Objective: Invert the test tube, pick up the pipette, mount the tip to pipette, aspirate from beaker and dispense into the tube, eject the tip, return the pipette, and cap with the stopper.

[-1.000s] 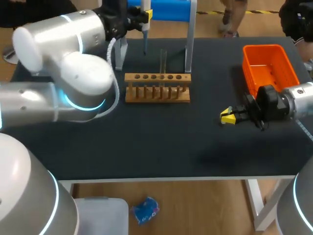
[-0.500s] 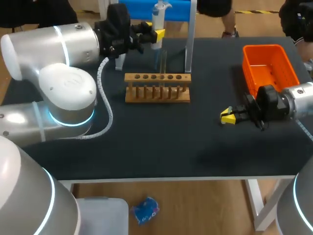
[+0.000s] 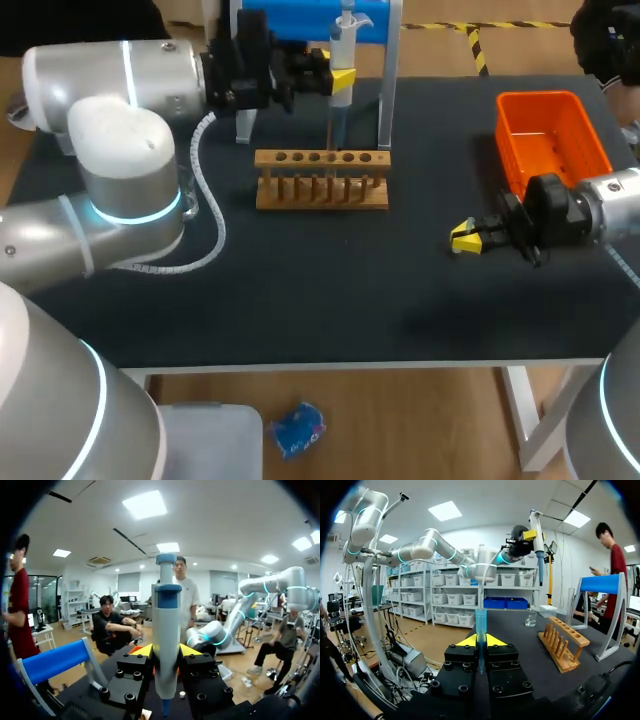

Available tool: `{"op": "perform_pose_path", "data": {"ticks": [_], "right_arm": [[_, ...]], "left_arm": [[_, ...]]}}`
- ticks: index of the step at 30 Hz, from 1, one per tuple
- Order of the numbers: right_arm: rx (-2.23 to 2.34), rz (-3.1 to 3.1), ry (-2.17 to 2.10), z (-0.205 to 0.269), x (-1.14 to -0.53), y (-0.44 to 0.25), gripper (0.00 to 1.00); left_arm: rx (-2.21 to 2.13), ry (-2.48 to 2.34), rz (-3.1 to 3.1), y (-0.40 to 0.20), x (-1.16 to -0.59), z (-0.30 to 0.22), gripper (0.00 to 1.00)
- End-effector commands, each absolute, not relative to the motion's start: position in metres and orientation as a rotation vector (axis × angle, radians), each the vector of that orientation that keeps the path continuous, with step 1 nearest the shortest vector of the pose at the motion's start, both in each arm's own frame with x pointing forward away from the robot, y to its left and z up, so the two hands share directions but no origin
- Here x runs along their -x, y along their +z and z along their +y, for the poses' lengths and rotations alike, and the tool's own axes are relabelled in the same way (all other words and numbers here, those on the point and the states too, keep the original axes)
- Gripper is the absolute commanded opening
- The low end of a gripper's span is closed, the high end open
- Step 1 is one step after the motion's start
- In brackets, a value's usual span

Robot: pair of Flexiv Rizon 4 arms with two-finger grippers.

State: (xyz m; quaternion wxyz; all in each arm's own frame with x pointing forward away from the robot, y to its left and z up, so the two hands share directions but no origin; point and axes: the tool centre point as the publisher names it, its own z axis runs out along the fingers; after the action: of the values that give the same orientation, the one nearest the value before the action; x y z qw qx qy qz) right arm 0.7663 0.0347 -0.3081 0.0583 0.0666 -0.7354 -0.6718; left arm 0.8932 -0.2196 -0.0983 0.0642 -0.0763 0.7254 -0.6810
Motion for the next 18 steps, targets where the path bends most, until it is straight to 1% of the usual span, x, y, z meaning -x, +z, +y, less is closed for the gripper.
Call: {"op": "perform_pose_path", "data": {"ticks": [1,9,18], "right_arm": [[-0.203,-2.228,-2.036,0.035,-0.766,-0.308,0.00],[-0.203,-2.228,-2.036,0.035,-0.766,-0.308,0.00],[-0.203,-2.228,-2.036,0.035,-0.766,-0.308,0.00]], "left_arm": [[0.069,-2.189,2.218,-0.100,-0.896,-0.217,0.00],[0.069,-2.189,2.218,-0.100,-0.896,-0.217,0.00],[0.064,-2.176,2.213,-0.118,-0.866,-0.235,0.00]]}}
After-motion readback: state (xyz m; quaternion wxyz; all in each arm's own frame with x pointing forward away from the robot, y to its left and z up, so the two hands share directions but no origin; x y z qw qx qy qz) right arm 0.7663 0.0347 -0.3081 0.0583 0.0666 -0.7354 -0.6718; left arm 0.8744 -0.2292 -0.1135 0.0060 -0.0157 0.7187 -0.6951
